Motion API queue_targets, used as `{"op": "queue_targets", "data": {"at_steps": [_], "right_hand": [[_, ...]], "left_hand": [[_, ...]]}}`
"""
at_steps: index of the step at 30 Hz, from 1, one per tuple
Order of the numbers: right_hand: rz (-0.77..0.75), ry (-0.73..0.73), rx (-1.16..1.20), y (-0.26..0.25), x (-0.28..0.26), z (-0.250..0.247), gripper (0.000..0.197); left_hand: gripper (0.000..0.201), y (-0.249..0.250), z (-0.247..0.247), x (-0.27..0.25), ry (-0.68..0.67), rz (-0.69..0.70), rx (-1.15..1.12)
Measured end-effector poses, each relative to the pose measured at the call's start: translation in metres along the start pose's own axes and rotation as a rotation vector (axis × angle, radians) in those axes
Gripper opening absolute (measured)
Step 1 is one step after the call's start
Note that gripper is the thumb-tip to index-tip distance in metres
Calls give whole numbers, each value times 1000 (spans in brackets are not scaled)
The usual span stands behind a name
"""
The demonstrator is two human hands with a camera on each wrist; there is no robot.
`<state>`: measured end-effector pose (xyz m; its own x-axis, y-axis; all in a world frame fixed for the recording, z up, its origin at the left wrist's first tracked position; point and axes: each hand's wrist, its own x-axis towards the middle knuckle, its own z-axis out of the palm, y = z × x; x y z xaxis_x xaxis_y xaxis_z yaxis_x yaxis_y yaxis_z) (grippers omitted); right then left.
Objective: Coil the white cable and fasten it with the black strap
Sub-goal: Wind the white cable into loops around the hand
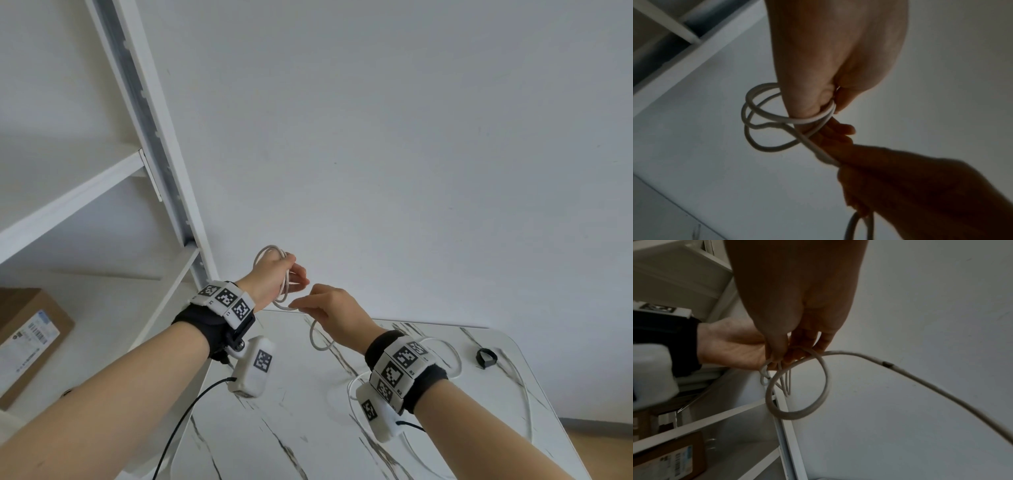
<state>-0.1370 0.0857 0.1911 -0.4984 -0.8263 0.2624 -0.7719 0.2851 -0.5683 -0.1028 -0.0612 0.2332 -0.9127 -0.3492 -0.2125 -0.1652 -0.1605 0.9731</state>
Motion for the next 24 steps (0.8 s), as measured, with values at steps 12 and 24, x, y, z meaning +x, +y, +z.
{"op": "queue_targets", "data": {"at_steps": [12, 24], "right_hand": [[196, -83, 152, -7, 7, -16, 8], [151, -29, 140, -13, 15, -8, 7]], "left_hand": [[21, -11, 0, -10, -121, -184, 344], [26, -14, 4, -1, -39, -108, 528]]}}
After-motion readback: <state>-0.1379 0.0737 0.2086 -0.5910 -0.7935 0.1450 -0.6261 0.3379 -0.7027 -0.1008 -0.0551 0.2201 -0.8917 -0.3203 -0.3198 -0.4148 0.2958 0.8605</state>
